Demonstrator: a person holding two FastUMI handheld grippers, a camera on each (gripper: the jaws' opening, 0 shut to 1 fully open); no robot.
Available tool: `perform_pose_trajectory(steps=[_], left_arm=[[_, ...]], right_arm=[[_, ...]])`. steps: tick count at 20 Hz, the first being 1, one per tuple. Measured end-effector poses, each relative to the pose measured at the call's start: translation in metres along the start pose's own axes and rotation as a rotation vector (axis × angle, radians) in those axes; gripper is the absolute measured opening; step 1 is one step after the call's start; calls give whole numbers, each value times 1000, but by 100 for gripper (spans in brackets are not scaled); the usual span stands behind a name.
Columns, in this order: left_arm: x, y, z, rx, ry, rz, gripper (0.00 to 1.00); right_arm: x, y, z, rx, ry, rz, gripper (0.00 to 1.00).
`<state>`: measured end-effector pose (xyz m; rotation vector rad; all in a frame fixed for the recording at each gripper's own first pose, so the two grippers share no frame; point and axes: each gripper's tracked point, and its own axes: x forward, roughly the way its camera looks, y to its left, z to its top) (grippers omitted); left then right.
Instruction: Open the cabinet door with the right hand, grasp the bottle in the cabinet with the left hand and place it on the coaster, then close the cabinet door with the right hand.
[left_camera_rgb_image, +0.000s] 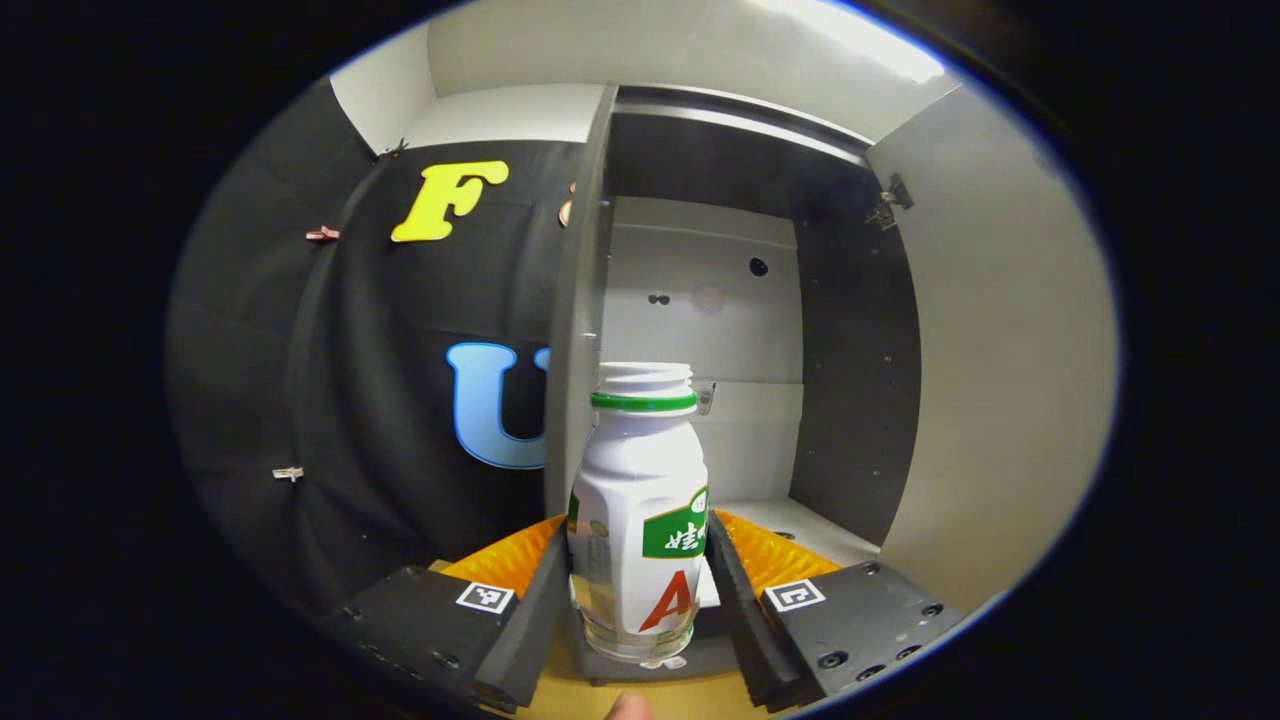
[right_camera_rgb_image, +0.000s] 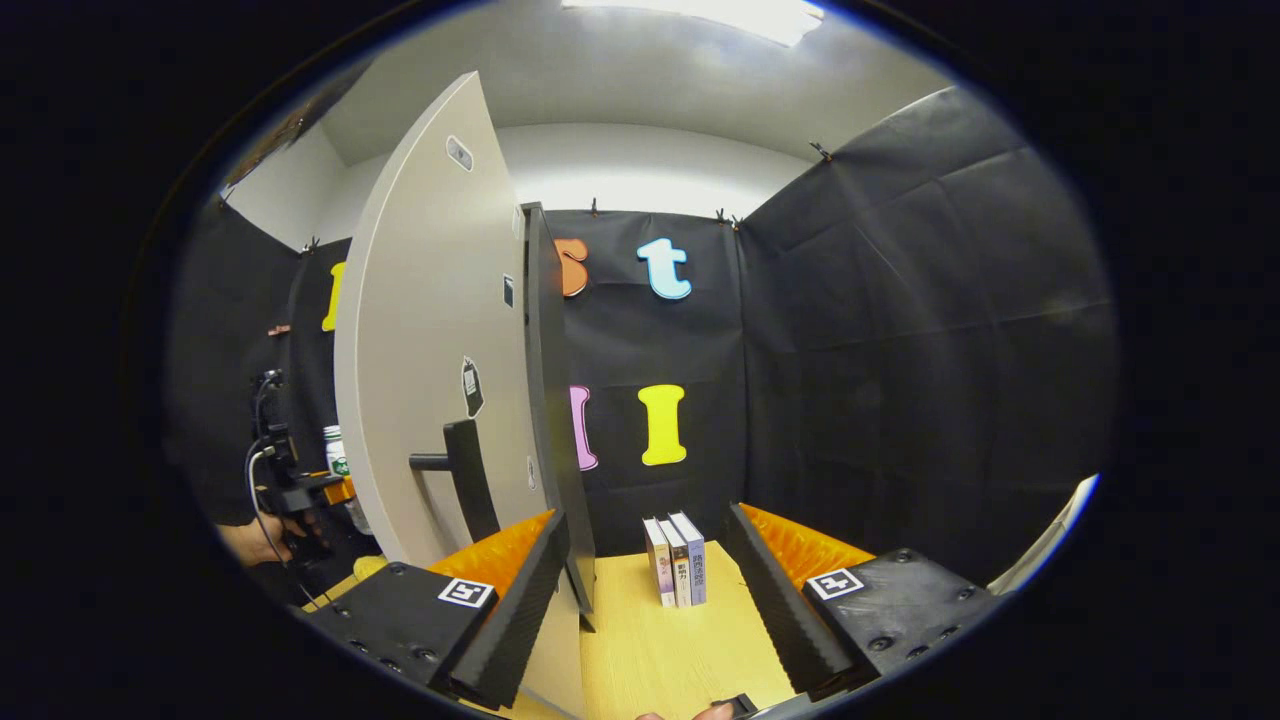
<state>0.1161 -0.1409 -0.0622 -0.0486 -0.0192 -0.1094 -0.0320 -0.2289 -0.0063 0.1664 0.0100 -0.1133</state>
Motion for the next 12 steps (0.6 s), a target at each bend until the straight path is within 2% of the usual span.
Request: perform_pose_trajectory(steps=[6,10,11,12], left_arm=[[-65,31,-52,37,14,26,76],[-99,38,-97,-21,30,18,76],[-107,39,-108,-32,38,16,76],[-114,42,-119,-38,39,13,76]], right_arm=[[5,10,0,-21,-5,-7,98],[7,7,9,5,-34,-27,97],[9,5,11,5,-39,-36,100],[11,5,12,1,-44,-43,97]])
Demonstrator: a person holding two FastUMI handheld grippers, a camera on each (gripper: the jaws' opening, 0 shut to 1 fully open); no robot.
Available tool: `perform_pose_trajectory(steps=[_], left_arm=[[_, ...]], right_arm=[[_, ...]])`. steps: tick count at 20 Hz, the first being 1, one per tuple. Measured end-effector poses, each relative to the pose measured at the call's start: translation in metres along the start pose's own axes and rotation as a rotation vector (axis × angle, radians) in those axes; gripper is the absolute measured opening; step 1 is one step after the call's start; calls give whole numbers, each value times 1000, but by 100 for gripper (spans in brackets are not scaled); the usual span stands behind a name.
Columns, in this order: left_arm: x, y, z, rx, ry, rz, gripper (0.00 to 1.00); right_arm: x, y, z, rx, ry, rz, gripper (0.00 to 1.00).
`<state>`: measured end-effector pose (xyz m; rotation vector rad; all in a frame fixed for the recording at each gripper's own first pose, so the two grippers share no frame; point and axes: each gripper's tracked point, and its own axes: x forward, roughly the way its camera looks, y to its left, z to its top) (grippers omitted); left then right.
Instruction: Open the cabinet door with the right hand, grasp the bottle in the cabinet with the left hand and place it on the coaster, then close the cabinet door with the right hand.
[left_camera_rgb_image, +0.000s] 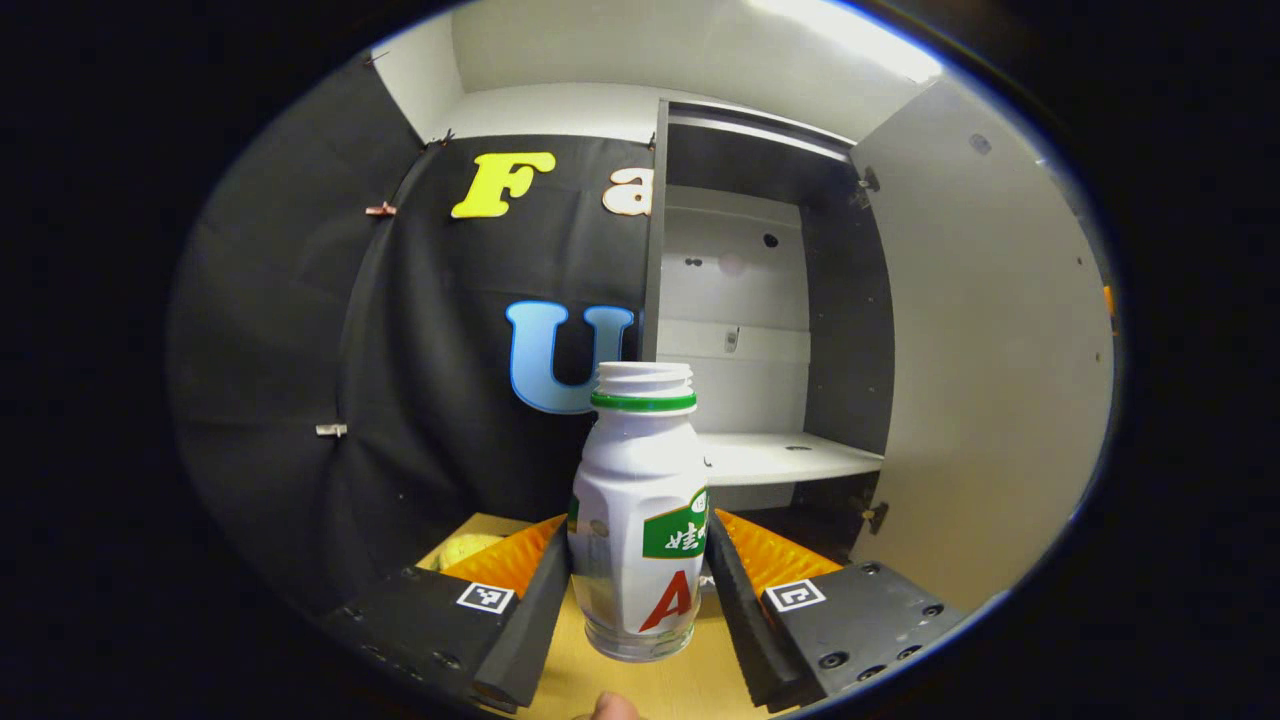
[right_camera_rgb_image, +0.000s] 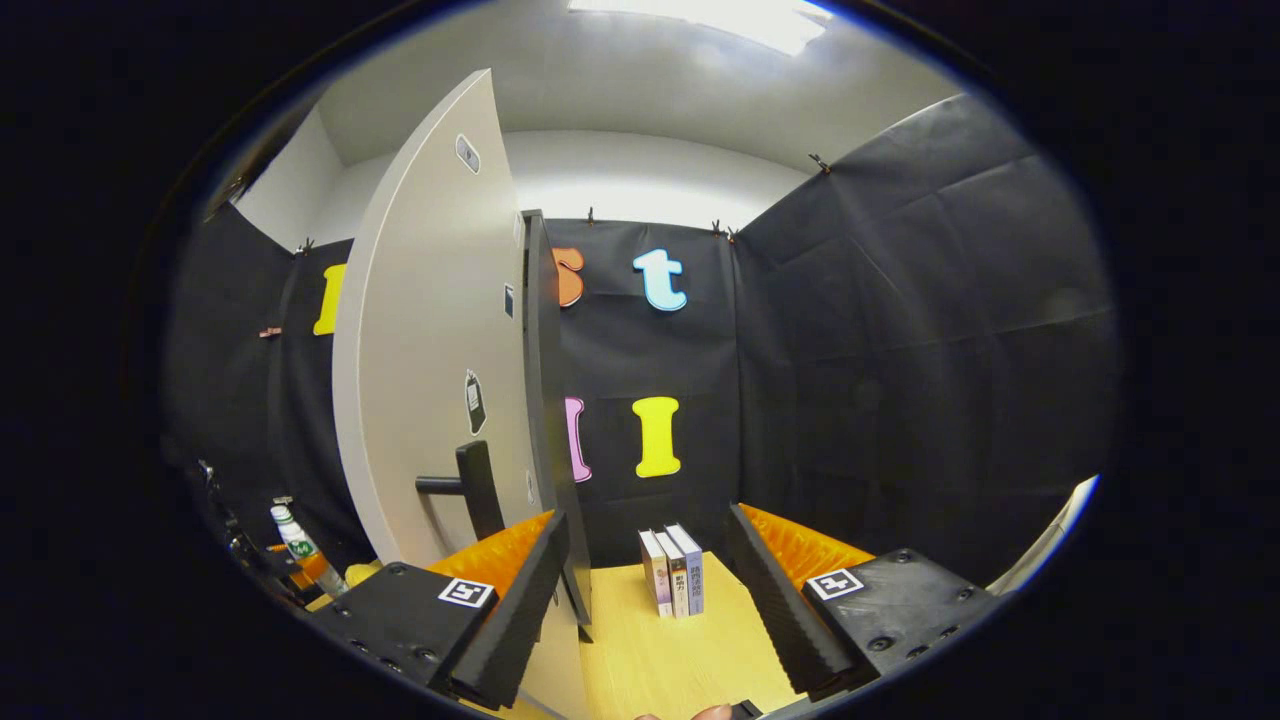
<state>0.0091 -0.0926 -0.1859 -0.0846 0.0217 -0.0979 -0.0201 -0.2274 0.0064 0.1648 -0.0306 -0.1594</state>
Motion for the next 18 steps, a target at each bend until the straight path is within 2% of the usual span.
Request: perform_pose_trajectory(steps=[3,7,18], left_arm=[[-15,11,-37,50,15,2,77],[-32,17,-86,33,59,-5,76],[-42,19,-172,35,97,-51,78]], right_arm=[[3,1,2,-6,-5,-14,97],[0,0,6,4,-10,-32,98],[0,-27,4,26,37,-100,97]])
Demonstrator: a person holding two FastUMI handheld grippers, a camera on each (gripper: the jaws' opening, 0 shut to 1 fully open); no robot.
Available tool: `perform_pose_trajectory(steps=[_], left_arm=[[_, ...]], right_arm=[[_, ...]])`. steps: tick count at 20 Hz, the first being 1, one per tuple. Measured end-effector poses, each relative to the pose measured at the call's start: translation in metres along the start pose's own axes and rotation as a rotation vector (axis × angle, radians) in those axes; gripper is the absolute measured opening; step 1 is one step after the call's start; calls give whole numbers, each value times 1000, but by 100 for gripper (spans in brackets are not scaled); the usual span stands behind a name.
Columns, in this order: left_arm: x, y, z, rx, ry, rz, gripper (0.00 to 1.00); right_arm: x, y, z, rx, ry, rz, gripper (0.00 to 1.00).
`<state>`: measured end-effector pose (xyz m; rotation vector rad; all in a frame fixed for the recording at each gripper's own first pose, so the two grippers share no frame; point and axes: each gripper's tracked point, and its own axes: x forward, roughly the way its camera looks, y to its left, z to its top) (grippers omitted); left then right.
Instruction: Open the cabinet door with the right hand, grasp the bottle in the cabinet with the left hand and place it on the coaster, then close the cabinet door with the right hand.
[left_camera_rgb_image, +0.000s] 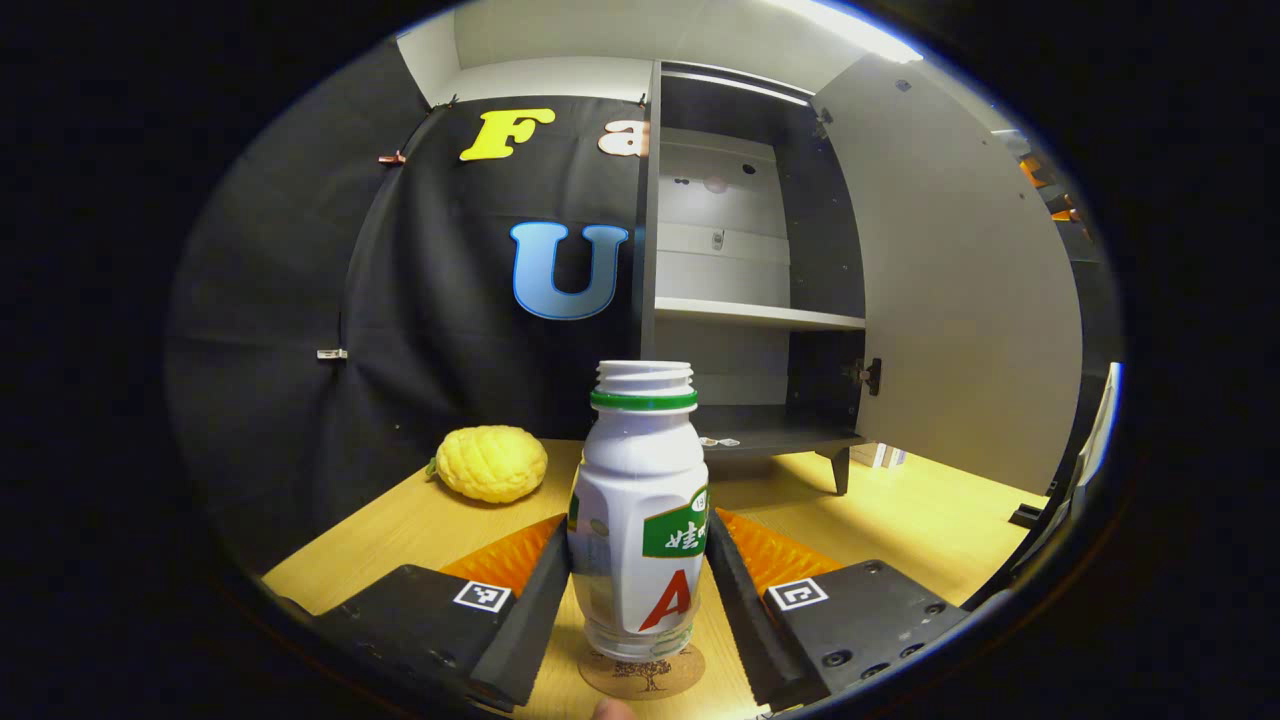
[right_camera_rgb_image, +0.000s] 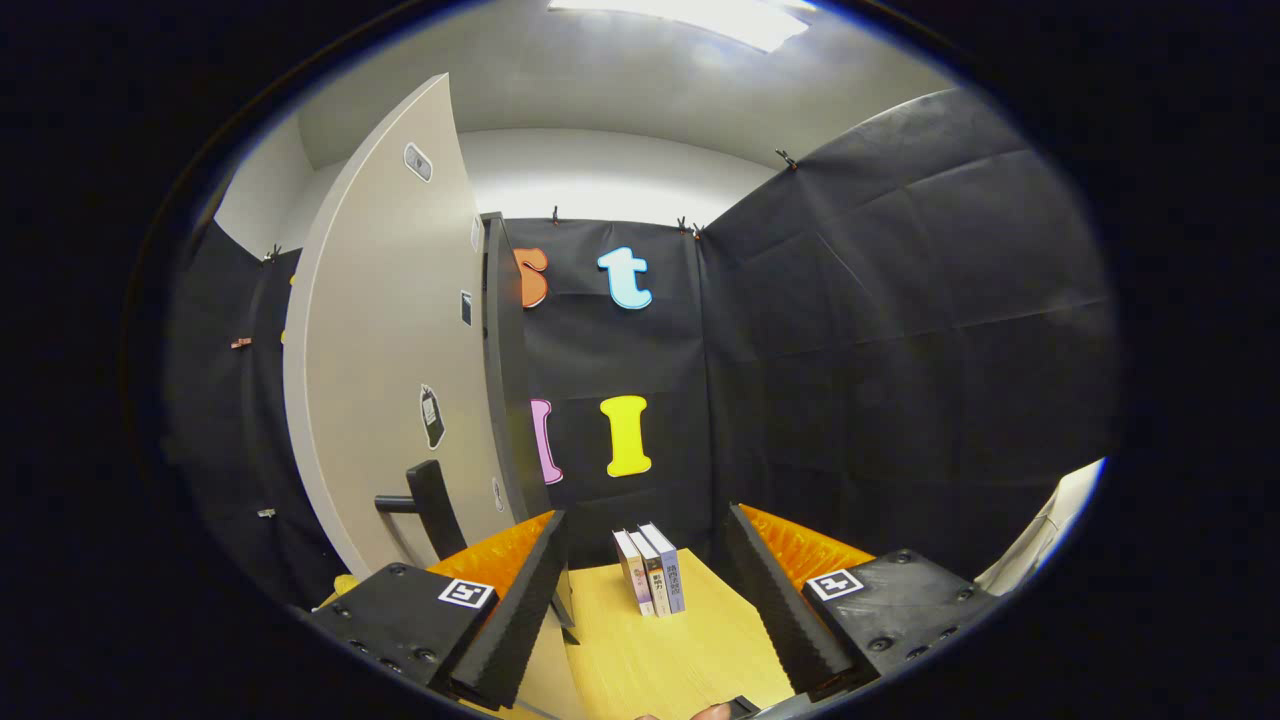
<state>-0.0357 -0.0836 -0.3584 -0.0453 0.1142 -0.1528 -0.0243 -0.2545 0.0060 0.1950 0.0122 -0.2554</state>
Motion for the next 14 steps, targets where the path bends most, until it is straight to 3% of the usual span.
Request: perform_pose_trajectory(steps=[7,14], left_arm=[[-1,-6,-36,15,27,-5,80],[-3,-6,-40,26,43,13,82]], right_arm=[[2,-5,-1,0,33,-21,97],[3,-5,-1,-6,28,-19,97]])
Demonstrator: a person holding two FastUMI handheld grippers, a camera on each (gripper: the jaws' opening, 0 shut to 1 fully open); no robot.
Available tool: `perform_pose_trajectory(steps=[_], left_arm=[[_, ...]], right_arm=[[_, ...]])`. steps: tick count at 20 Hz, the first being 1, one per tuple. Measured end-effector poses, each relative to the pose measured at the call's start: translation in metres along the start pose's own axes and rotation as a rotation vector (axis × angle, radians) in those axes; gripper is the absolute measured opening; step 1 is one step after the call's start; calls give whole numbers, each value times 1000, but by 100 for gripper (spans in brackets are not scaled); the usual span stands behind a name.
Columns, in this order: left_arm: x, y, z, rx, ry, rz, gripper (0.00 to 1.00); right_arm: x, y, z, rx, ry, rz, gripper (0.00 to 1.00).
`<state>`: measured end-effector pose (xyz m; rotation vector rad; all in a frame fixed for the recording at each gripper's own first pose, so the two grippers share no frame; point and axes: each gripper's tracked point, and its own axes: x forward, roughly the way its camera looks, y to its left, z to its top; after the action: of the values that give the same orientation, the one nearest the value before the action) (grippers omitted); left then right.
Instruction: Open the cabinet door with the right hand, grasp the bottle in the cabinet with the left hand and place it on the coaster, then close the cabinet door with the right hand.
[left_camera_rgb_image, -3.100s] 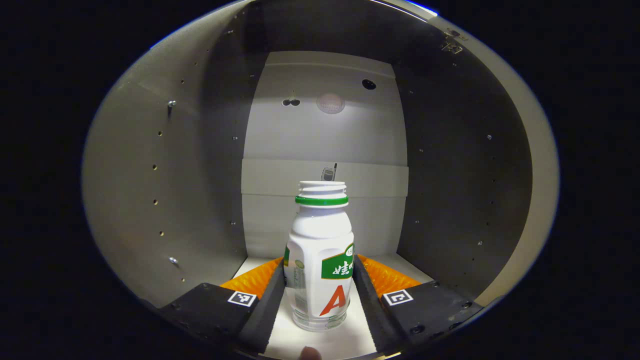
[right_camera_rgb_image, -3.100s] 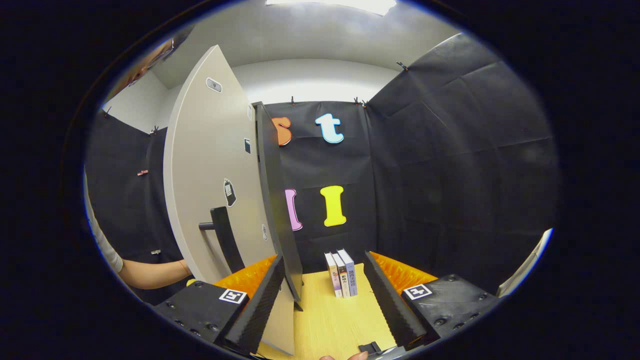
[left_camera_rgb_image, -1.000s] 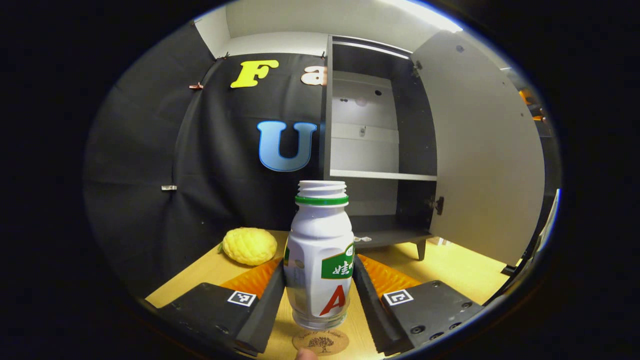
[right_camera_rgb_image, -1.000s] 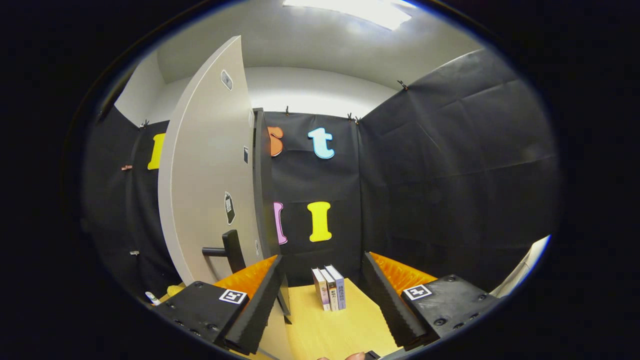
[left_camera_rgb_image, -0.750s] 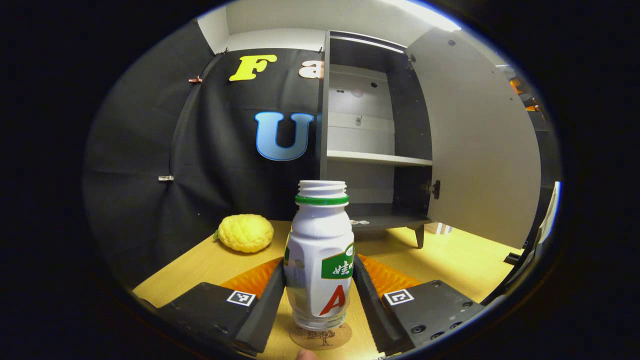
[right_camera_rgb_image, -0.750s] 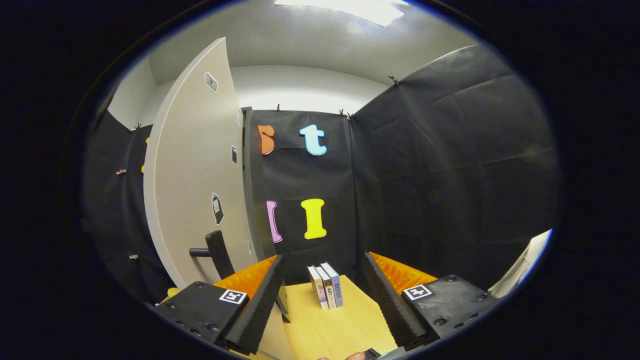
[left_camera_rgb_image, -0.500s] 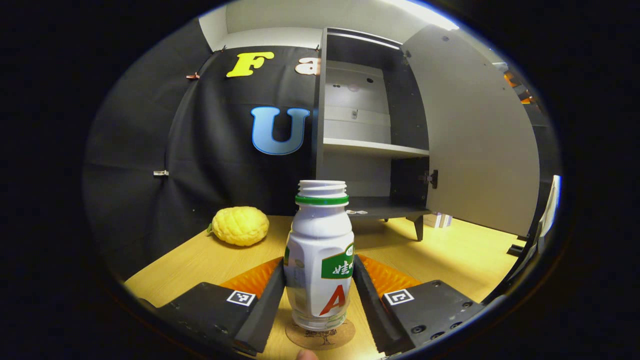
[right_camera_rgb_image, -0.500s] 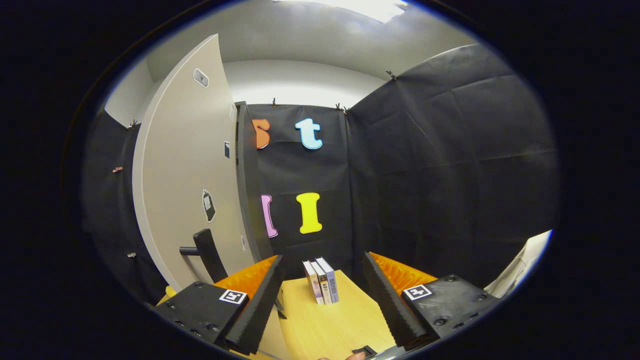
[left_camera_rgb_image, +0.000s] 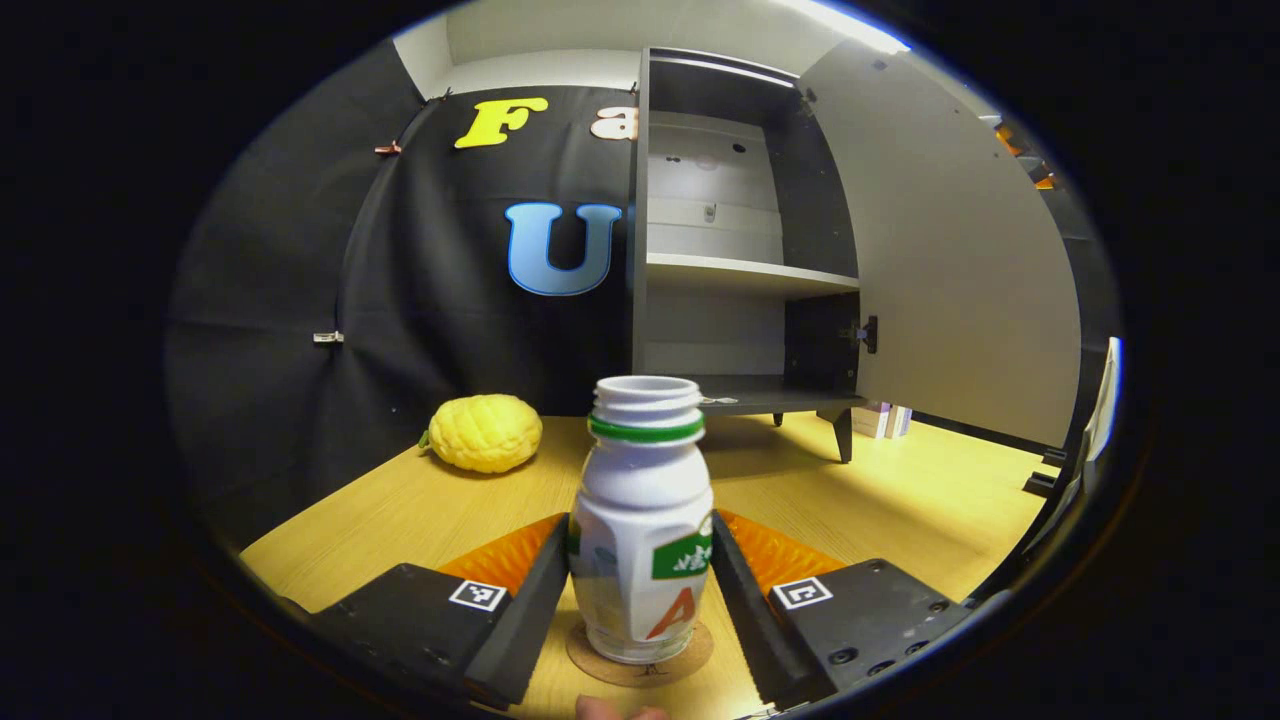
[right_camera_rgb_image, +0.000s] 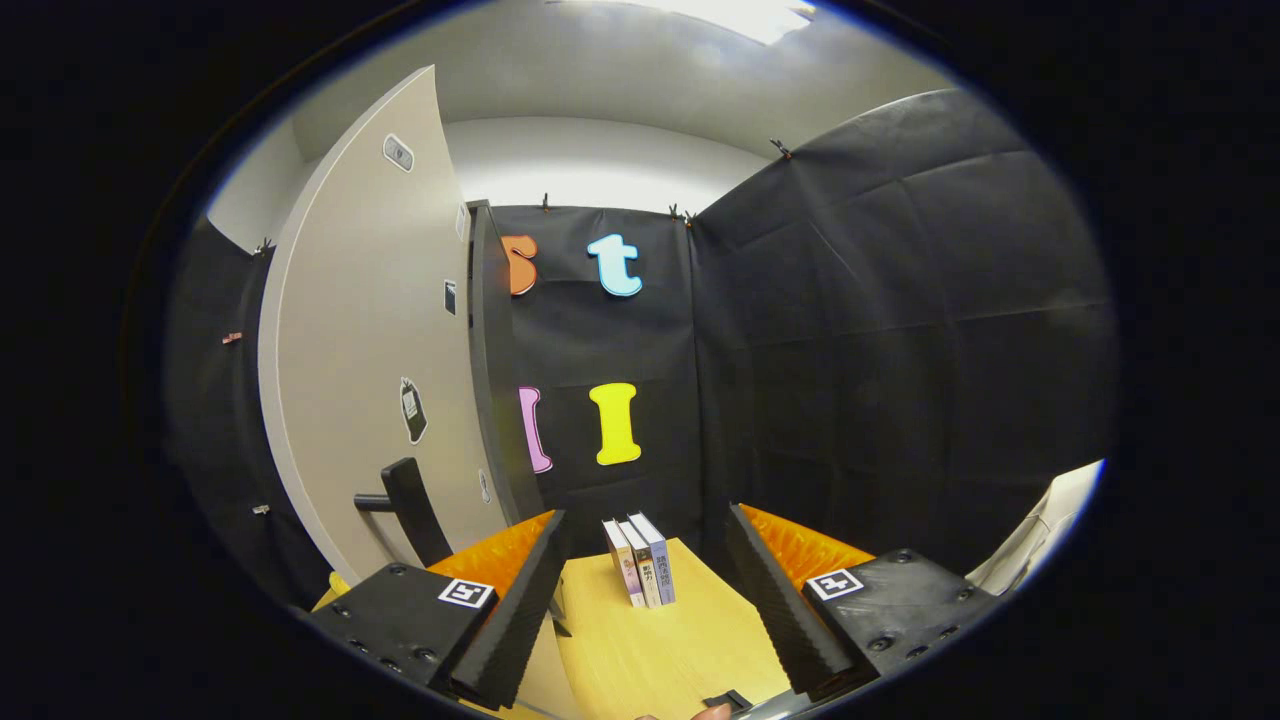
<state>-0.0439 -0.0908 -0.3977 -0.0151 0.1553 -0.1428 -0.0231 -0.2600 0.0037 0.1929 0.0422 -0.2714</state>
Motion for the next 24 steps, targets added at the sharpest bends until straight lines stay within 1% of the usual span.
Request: perform_pose_trajectory(steps=[1,3,4,8,11,13,15,18,22,24], left_arm=[[-1,1,1,-1,5,1,87],[-2,3,7,-5,10,0,93],[-3,3,11,-3,8,-2,94],[-2,3,43,-6,13,0,94],[-1,-1,86,-32,-3,-1,94],[2,-6,114,-19,-2,-8,94],[4,-6,144,-21,-6,-5,94],[5,-8,191,-50,-16,-2,94],[4,-2,245,-59,-42,27,94],[3,-2,267,-79,-62,26,94]], right_arm=[[0,0,-1,-1,1,2,97],[1,-2,0,1,-2,1,97],[1,-2,-1,4,-3,2,97],[2,-7,-3,-4,-2,3,97],[2,-6,-5,-12,5,13,97],[2,-3,-7,-14,10,26,97],[4,3,-7,-4,14,45,97],[6,12,-6,15,8,77,98],[2,29,-8,37,11,137,98],[0,34,-7,27,3,140,98]])
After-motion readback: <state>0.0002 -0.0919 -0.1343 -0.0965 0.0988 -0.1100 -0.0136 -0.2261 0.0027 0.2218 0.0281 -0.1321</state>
